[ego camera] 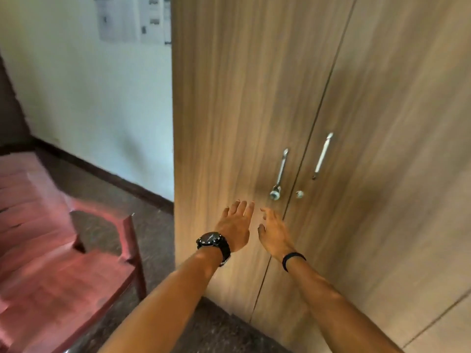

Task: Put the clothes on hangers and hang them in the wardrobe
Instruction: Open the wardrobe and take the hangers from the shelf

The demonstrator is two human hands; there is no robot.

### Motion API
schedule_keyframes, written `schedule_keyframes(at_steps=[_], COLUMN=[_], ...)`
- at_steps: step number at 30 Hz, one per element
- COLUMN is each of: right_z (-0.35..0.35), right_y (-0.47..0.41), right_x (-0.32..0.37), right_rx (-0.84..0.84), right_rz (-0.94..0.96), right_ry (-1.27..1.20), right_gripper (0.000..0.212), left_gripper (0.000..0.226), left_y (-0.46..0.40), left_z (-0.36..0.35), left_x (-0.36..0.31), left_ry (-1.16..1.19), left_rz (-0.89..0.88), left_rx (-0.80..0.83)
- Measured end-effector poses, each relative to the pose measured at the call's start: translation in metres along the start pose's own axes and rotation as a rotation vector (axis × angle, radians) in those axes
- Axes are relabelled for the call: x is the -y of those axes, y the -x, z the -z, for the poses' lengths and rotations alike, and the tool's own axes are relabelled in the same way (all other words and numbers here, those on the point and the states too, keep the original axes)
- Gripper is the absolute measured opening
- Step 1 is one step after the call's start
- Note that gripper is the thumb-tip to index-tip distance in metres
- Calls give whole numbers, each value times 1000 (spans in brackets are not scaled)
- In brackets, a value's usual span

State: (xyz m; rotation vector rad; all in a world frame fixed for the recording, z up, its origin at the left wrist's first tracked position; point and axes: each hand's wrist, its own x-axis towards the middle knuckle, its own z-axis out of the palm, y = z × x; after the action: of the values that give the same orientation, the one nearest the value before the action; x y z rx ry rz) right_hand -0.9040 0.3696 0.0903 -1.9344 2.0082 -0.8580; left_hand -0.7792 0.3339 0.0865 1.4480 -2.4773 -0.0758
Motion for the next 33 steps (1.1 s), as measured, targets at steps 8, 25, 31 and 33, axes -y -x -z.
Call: schedule_keyframes(at_steps=[8, 25, 31, 33], right_z=[143, 154, 150, 145], right_y=[-61, -180, -174, -165], right_x=[14, -17, -7, -1], right_rx=[-333, -651, -720, -755], right_rz=[-69, -273, -300, -295], right_ry=[-36, -427, -416, -410], right_gripper=[33, 28, 23, 23], left_gripper=[58, 69, 60, 60], left_y=[-104, -241, -239, -227], left_z=[128, 94, 97, 100], left_x=[-64, -92, -88, -86], left_ry=[140, -72, 387, 690], left_rz=[-189, -427, -522, -462], left_rx=[-156, -300, -322, -375])
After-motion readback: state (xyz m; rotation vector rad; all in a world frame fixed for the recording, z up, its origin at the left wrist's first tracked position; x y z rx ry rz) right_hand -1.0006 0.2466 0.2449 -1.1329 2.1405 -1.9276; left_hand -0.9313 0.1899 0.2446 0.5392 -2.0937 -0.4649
